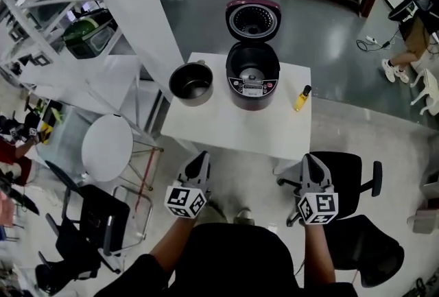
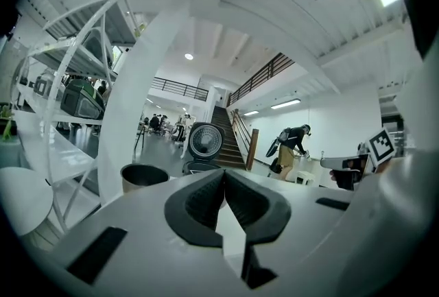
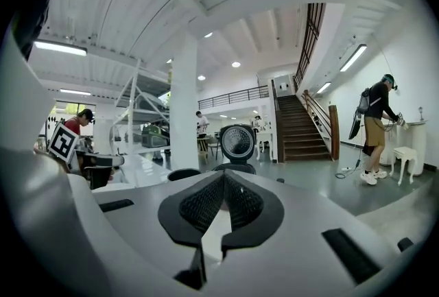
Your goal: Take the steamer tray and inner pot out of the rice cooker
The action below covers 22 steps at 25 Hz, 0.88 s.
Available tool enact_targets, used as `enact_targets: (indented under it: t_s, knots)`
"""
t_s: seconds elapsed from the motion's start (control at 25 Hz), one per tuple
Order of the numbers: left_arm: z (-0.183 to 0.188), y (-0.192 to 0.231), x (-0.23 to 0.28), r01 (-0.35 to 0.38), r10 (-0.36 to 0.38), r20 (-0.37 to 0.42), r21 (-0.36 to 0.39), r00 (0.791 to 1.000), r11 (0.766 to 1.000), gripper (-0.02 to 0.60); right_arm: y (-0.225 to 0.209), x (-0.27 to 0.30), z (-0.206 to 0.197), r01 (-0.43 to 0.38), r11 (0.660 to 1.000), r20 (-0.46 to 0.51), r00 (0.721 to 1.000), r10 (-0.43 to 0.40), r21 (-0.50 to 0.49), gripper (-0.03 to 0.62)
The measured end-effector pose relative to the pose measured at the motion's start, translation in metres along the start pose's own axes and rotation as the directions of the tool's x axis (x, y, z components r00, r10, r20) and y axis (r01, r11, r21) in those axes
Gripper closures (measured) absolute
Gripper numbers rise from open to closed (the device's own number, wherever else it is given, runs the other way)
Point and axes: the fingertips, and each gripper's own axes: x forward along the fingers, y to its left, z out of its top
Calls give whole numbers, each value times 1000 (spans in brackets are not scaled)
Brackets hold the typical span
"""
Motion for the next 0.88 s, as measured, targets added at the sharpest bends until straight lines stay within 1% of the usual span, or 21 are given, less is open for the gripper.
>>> enact_targets:
  t_s: [0.12, 0.28, 0.36, 0.52, 0.88]
  knots:
    - [-3, 3, -5, -4, 4, -1, -21, 1000, 1000, 577, 0, -5, -5, -1, 999, -14, 1000, 2, 37, 594]
    - [-9, 2, -11, -12, 12, -14, -12, 1000, 1000, 577, 2, -10, -5, 4, 999, -4, 1000, -4, 34, 595]
    - [-11, 1, -13, -12, 12, -18, 1, 1000, 1000, 577, 5, -12, -4, 6, 1000, -2, 1000, -6, 8, 594]
    - [-11, -6, -9, 6, -6, -19, 21, 1000, 1000, 577, 9, -16, -4, 13, 996, -3, 1000, -13, -92, 594]
    - [-6, -23, 4, 46, -46, 0, 22, 999, 999, 577, 12, -17, -2, -13, 997, 19, 1000, 15, -77, 594]
